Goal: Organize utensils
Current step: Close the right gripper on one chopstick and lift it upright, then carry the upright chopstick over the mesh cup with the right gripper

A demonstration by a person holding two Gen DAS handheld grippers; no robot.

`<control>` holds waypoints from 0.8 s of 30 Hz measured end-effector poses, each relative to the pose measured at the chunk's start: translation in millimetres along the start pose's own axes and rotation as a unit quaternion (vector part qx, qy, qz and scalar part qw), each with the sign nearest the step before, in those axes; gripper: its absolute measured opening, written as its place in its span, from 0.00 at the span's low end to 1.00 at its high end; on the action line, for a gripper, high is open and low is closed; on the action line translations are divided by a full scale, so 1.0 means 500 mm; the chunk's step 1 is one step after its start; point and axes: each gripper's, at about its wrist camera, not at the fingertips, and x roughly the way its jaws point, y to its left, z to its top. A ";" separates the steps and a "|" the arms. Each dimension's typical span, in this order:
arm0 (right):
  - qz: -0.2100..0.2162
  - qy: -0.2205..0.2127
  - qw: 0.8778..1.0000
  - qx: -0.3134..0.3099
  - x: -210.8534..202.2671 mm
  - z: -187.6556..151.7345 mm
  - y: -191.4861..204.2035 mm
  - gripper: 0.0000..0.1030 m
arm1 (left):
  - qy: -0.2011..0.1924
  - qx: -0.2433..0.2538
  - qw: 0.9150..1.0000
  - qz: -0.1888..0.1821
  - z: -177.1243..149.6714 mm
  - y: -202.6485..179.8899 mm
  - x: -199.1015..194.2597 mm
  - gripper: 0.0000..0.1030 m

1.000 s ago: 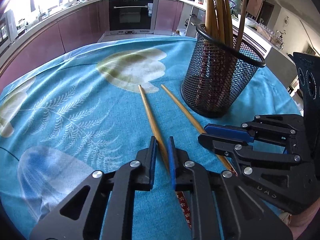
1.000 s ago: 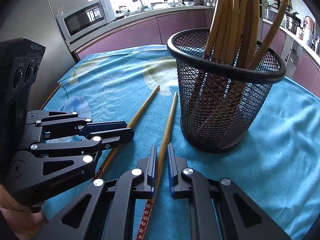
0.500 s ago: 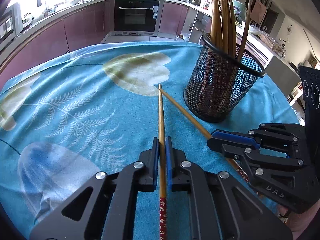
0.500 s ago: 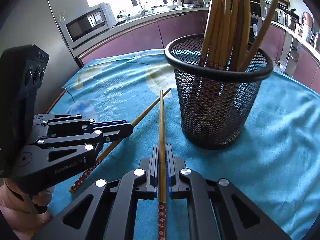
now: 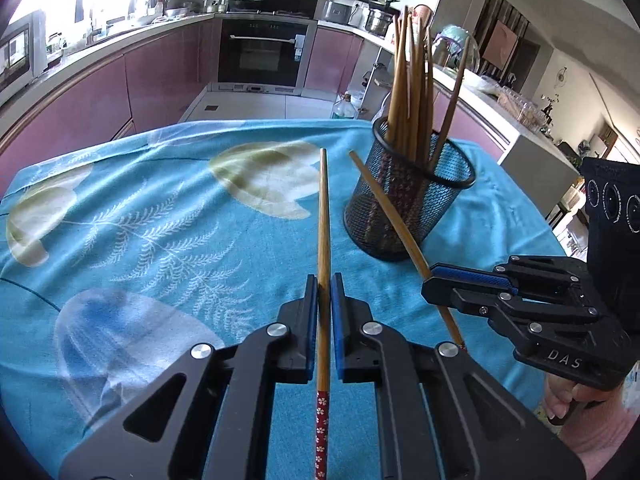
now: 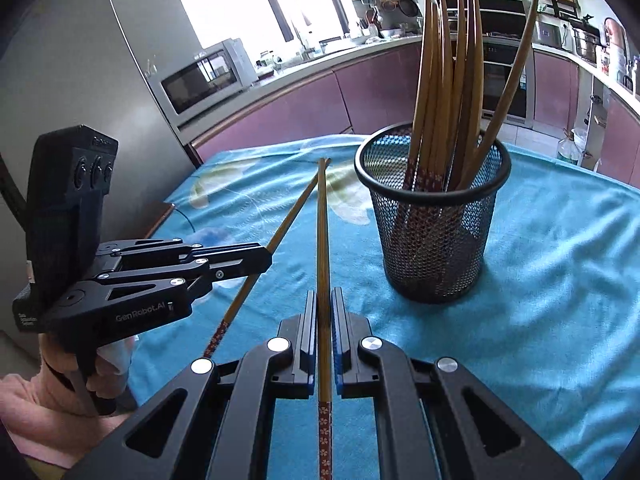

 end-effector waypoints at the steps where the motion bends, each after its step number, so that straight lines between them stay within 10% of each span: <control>1: 0.001 -0.004 1.000 0.001 -0.009 0.000 -0.001 0.06 | -0.003 0.000 1.000 -0.004 0.001 0.000 -0.008 0.07; 24: 0.015 -0.083 0.996 0.014 -0.119 0.031 -0.024 0.06 | -0.070 0.005 0.994 -0.081 0.041 -0.043 -0.136 0.07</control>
